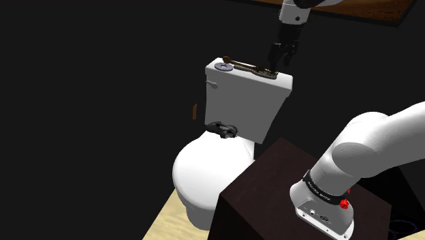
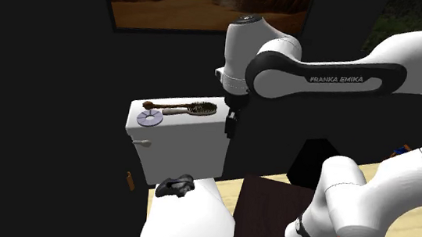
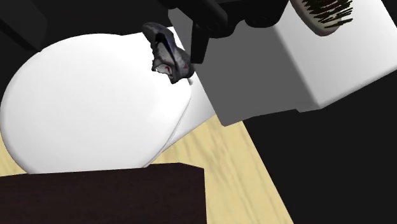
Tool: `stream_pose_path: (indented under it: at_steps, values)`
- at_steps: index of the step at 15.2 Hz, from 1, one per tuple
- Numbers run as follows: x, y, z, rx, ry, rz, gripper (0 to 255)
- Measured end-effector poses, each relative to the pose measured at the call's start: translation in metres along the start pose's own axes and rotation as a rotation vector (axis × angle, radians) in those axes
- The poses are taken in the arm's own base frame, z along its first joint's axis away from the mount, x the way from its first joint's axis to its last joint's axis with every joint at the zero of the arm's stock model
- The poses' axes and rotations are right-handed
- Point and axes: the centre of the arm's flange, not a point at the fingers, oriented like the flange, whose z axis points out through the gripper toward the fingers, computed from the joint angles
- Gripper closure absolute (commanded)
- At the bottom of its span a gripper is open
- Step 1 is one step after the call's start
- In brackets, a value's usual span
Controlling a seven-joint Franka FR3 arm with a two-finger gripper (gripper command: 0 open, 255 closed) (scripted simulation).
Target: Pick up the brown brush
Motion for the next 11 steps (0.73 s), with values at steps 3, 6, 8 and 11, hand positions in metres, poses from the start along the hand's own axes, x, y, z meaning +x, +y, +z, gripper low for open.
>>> stream_pose_path:
  at_steps: [3,6,8,11]
  values:
    - [0.024,0.031,0.011,0.004,0.01,-0.027,0]
    - [0.048,0.059,0.023,0.008,0.019,-0.053,0]
    - [0.063,0.075,0.032,0.011,0.025,-0.07,0]
    - [0.089,0.098,0.042,0.016,0.034,-0.098,0]
